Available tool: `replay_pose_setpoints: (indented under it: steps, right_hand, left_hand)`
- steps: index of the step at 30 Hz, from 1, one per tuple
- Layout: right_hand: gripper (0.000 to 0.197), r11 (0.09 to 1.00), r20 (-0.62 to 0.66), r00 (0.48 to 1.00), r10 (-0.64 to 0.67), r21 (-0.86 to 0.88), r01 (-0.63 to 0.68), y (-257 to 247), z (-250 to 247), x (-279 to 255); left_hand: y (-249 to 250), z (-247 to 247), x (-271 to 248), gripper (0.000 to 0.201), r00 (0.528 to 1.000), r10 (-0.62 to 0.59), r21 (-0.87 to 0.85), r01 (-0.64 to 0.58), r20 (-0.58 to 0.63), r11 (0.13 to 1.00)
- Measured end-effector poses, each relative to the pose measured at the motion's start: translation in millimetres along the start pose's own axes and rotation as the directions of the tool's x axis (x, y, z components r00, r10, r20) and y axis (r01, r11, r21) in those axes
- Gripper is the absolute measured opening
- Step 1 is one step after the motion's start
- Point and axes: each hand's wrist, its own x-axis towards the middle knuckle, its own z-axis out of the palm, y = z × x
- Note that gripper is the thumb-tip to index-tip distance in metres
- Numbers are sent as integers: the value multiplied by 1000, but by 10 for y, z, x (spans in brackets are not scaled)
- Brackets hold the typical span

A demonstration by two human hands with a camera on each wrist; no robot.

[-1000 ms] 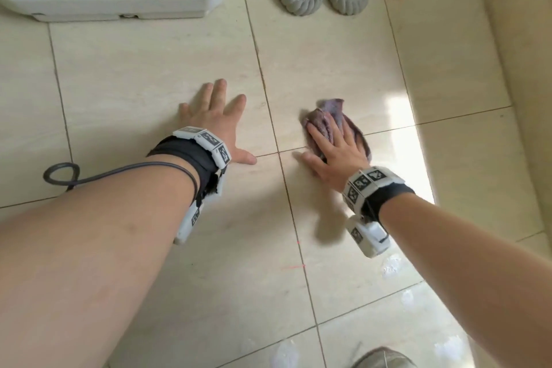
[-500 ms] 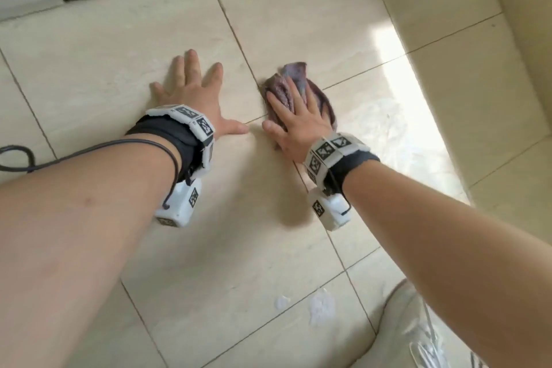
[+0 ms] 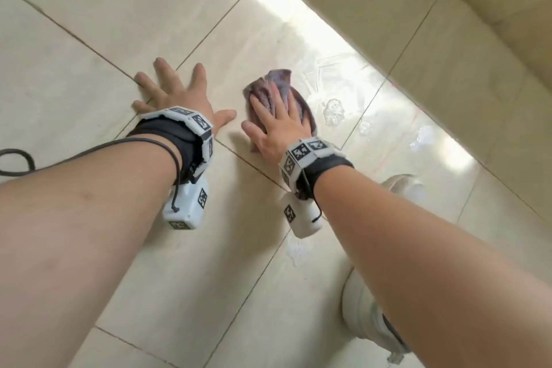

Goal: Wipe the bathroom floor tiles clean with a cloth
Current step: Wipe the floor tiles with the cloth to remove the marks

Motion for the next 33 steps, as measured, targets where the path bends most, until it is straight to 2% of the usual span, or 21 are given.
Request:
replay_pose_setpoints:
  steps: [3,6,8,11,13,16,21,25,29,33]
  right_hand:
    - [62,995,5,995,101,-9,-101,476,-38,-209]
    - [64,971,-24,971,238,41,-237,835,-314,-42]
    - [66,954,-54,956,290,102,-283,878,-477,145]
    - [70,956,-70,958,277,125,-267,698,-505,292]
    - [69,981,-40,983,179,82,-176,659,-420,191]
    - [64,995,4,995,100,22,-100,937,-344,-44]
    - [65,962,-78,959,272,-10,-274,1653,-659,98]
    - [73,931,-117,924,363,71,-357,1635,-1081,655]
    - [75,966,-116,960,256,58,-251,1234,-1195,924]
    - [69,998,-12,998,60,-35,-61,1215,-895,526]
  left_hand:
    - [297,39,-81,102,997,61,45,-64,48,997]
    - [534,112,-103,107,992,91,77,-97,82,992]
    - [595,89,-55,111,991,92,104,-101,94,989]
    - [659,2,24,116,990,77,132,-93,119,987]
    - [756,-50,67,118,990,59,133,-77,131,988]
    - [918,-107,106,119,989,28,107,-44,145,993]
    - [1190,-114,226,119,991,47,82,-57,127,995]
    - [1349,-120,307,118,991,60,91,-71,120,993]
    - [1341,-87,364,119,993,71,112,-82,99,990]
    - [1352,-120,360,120,992,72,121,-84,99,989]
